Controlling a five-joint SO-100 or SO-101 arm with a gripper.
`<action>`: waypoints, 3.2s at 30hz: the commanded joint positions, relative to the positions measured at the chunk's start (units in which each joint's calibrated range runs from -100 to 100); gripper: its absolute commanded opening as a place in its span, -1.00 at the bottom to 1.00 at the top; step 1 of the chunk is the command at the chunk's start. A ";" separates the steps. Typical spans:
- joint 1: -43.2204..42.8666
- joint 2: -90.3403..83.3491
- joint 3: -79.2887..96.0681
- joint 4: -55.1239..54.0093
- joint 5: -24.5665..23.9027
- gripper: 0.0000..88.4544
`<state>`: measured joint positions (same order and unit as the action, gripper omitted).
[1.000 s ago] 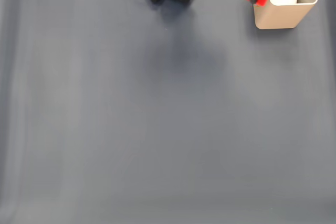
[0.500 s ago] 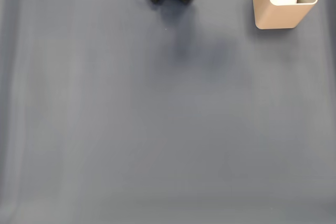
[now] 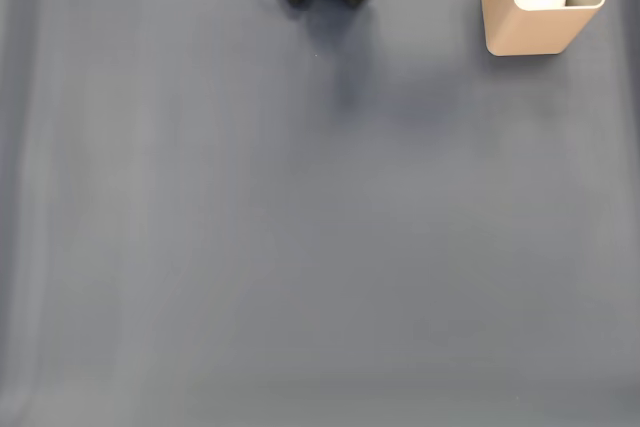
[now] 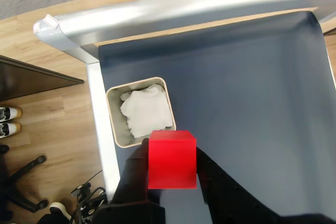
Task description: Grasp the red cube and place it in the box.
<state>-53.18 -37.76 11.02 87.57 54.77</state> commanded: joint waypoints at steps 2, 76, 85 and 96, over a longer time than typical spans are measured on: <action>-1.67 2.41 -5.09 -1.52 0.29 -1.00; -10.47 3.71 -1.08 -6.53 -7.37 -0.58; -10.83 3.88 -0.81 -6.53 -7.42 -0.28; -11.33 3.45 0.37 -6.45 -6.79 -0.23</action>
<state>-63.92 -31.61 11.66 81.80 47.84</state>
